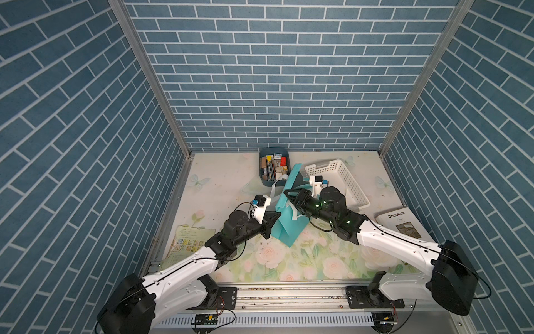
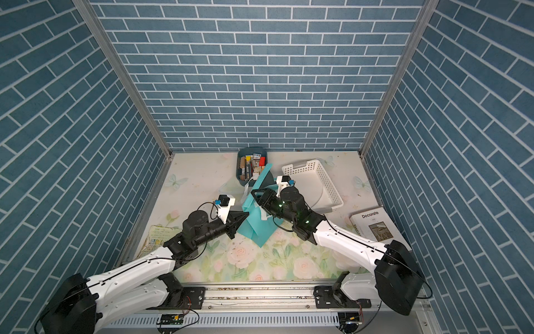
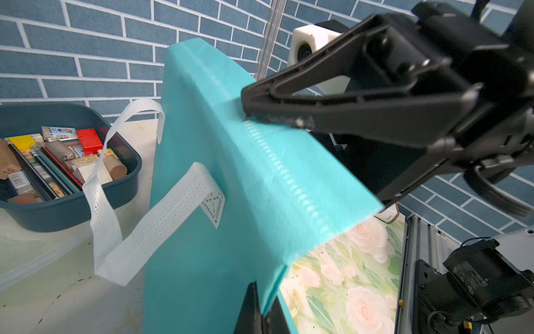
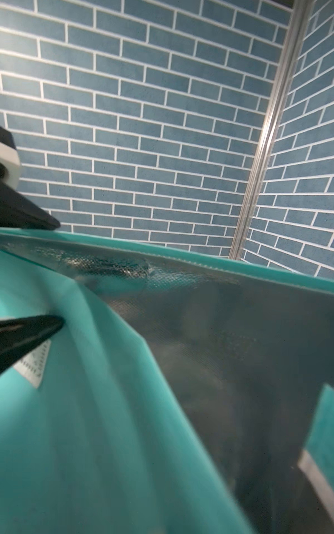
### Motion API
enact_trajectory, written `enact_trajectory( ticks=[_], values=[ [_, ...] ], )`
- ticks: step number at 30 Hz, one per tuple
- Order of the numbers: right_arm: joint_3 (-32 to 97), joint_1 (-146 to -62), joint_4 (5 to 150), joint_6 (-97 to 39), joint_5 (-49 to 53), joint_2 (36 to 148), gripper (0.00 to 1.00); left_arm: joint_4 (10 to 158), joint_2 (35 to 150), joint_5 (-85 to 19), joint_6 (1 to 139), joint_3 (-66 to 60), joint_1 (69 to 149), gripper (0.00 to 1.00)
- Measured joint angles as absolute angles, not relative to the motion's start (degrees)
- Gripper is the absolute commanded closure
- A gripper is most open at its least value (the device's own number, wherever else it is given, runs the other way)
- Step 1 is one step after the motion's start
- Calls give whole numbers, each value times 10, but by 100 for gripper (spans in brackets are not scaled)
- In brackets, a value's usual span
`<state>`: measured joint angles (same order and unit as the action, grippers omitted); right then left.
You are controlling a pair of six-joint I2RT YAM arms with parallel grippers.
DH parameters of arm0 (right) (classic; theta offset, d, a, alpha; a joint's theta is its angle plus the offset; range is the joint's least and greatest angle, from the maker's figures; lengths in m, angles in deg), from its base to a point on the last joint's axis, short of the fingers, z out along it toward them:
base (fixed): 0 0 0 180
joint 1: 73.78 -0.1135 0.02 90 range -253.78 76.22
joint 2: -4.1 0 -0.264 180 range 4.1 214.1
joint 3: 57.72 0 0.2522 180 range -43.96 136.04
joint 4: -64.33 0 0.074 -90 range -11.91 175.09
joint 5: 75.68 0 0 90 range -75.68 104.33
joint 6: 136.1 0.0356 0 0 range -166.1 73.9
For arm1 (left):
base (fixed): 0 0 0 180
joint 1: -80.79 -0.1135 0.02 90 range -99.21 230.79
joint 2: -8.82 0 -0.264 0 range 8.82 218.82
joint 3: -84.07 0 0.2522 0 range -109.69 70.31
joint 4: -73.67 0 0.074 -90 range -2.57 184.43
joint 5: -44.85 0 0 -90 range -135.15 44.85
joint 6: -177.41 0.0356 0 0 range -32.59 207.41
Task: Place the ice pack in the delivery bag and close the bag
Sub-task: Seal the delivery bag at the center of the board.
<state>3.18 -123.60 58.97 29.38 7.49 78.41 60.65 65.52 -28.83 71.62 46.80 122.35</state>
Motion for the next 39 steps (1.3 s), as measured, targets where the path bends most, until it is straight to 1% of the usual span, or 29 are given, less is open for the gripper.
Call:
enact_trajectory(
  ticks=[2, 4, 7, 10, 19, 25, 30, 39],
  values=[
    [32, -1236, 586, 296, 75, 786, 70, 607, 654, -288, 716, 468, 1223, 100],
    [32, -1236, 580, 295, 75, 787, 80, 607, 654, -288, 717, 469, 1223, 100],
    [32, -1236, 569, 296, 75, 788, 88, 608, 653, -290, 716, 469, 1224, 100],
    [31, -1236, 553, 296, 77, 787, 100, 608, 654, -291, 716, 469, 1224, 100],
    [3, -1241, 506, 297, 89, 787, 100, 605, 660, -300, 688, 469, 1227, 100],
    [-30, -1255, 499, 295, 141, 760, 100, 605, 675, -325, 660, 467, 1229, 100],
    [-33, -1279, 510, 284, 194, 734, 100, 607, 676, -332, 622, 463, 1232, 100],
    [-36, -1309, 509, 275, 259, 737, 100, 623, 675, -320, 539, 453, 1232, 100]
  ],
)
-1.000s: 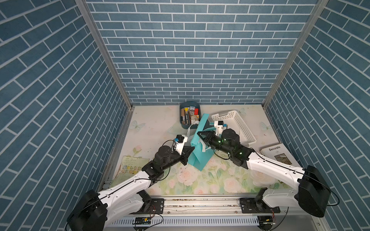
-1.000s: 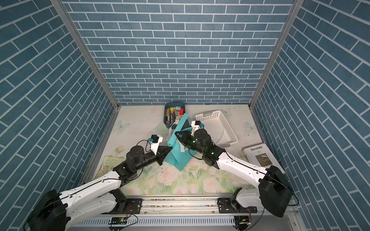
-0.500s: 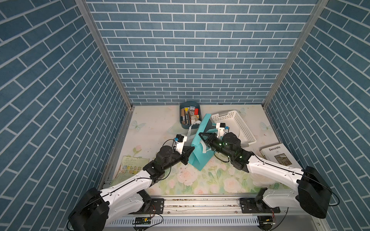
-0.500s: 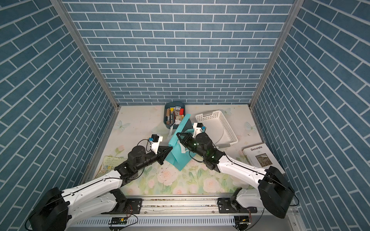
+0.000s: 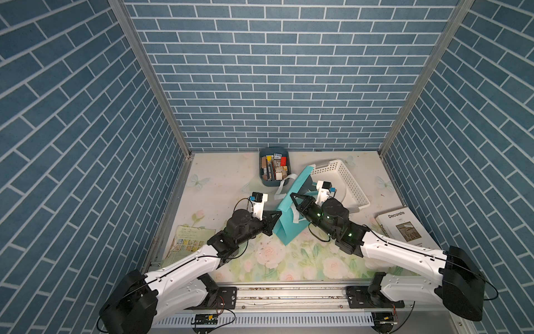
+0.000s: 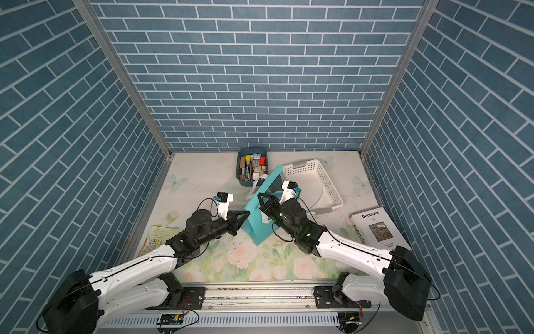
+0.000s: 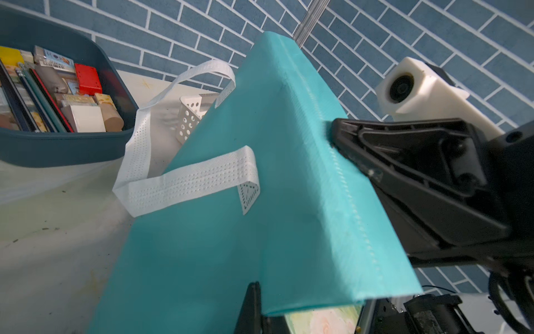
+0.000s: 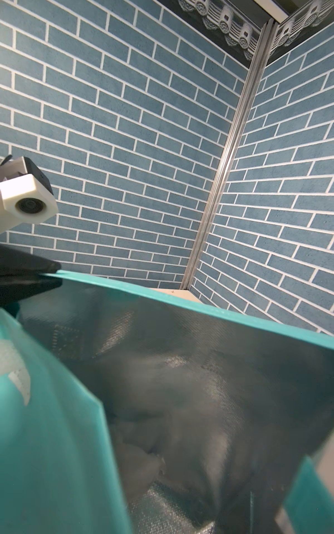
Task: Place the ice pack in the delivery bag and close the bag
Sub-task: Seal the delivery bag at the center of the board.
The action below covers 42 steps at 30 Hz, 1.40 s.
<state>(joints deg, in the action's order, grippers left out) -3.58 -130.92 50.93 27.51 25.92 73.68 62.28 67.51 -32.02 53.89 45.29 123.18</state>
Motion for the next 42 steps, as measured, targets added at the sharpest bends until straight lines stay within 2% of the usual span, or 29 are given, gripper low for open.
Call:
enact_trajectory(
  ticks=[7, 12, 17, 23, 30, 33, 38, 42],
  values=[
    [-51, -1339, 483, 273, 306, 751, 100, 624, 664, -321, 482, 465, 1232, 98],
    [-59, -1345, 432, 257, 319, 779, 100, 613, 662, -316, 458, 473, 1231, 90],
    [-59, -1349, 396, 232, 326, 801, 100, 603, 659, -299, 463, 473, 1230, 73],
    [-59, -1351, 386, 205, 331, 802, 100, 597, 658, -283, 491, 470, 1230, 69],
    [-59, -1351, 382, 194, 333, 802, 100, 592, 690, -284, 508, 450, 1231, 73],
    [-59, -1352, 382, 192, 332, 802, 100, 593, 702, -291, 505, 444, 1231, 87],
    [-59, -1352, 382, 183, 332, 800, 100, 595, 705, -308, 497, 440, 1231, 92],
    [-59, -1352, 390, 181, 333, 791, 100, 593, 705, -316, 482, 440, 1233, 100]
  ],
)
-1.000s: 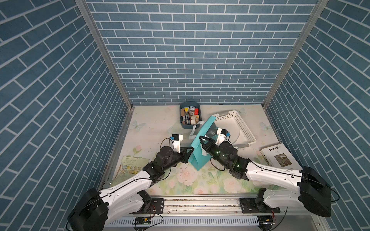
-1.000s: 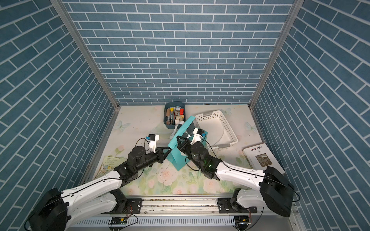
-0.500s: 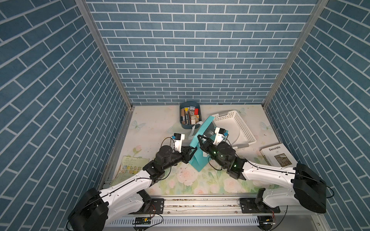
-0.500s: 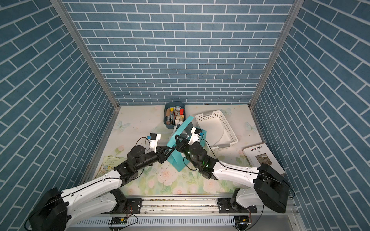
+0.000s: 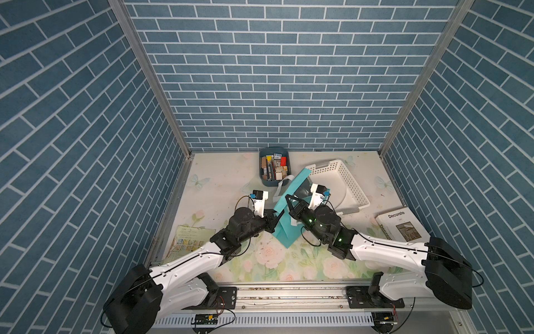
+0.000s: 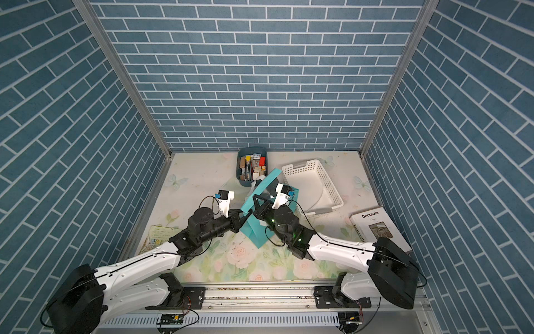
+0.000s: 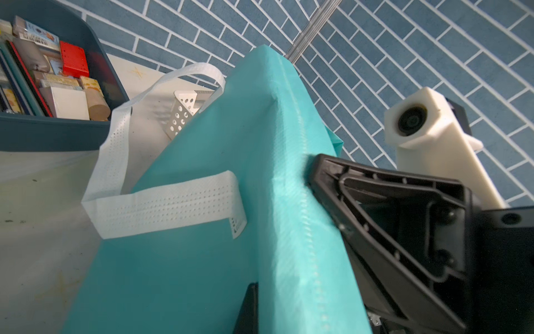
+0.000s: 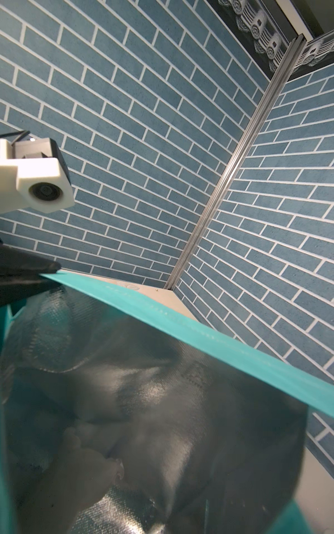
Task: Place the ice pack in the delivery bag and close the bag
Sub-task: Seal the delivery bag at the center of the board.
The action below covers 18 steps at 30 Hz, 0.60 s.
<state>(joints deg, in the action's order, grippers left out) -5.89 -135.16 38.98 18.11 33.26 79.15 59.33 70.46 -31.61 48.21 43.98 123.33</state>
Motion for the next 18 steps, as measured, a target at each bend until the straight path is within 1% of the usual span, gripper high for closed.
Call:
enact_trajectory(
  ticks=[11, 18],
  values=[
    [-57, -1357, 439, 179, 336, 773, 100, 598, 710, -344, 438, 440, 1240, 100],
    [8, -1368, 556, 144, 356, 772, 100, 619, 706, -376, 425, 432, 1244, 100]
  ],
)
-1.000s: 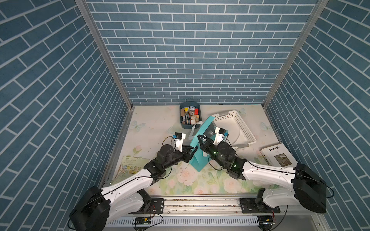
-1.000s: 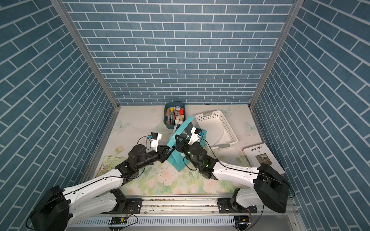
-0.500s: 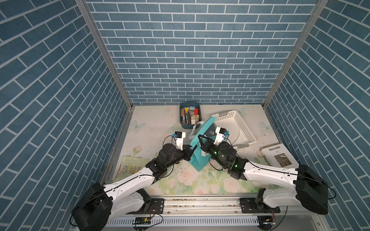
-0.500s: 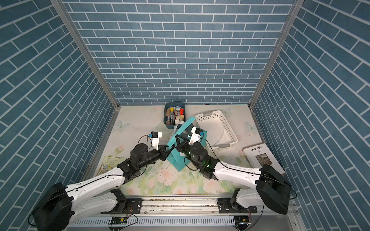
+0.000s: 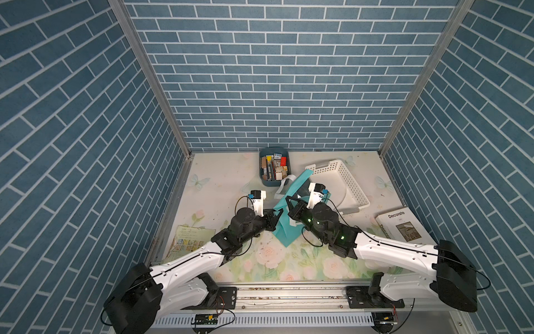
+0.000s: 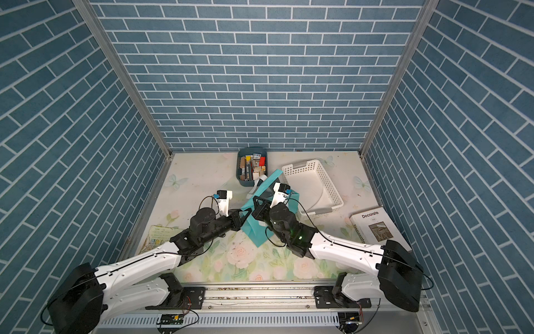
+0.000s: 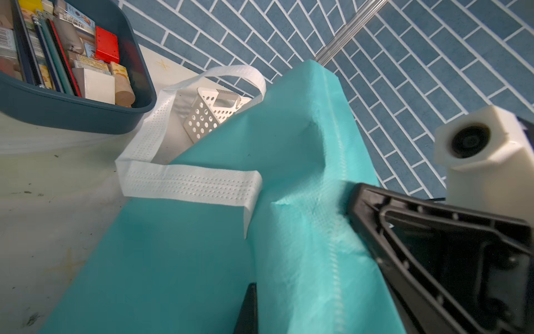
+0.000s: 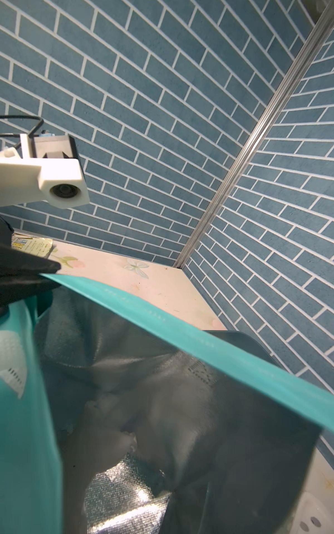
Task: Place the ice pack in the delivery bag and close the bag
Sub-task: Seal the delivery bag at the center of the board.
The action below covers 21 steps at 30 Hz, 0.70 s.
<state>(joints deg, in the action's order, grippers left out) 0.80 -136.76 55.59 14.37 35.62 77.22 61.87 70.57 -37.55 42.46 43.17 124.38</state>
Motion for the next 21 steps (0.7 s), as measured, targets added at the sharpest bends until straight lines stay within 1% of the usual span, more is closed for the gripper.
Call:
enact_trajectory(
  ticks=[6, 13, 16, 21],
  values=[
    [65, -1382, 633, 125, 373, 794, 100, 637, 683, -407, 403, 436, 1246, 100],
    [84, -1400, 654, 129, 403, 815, 100, 649, 666, -432, 378, 446, 1246, 100],
    [60, -1405, 618, 139, 411, 815, 100, 649, 659, -432, 370, 451, 1246, 100],
    [-4, -1408, 499, 133, 425, 821, 100, 640, 656, -420, 362, 463, 1245, 100]
  ],
)
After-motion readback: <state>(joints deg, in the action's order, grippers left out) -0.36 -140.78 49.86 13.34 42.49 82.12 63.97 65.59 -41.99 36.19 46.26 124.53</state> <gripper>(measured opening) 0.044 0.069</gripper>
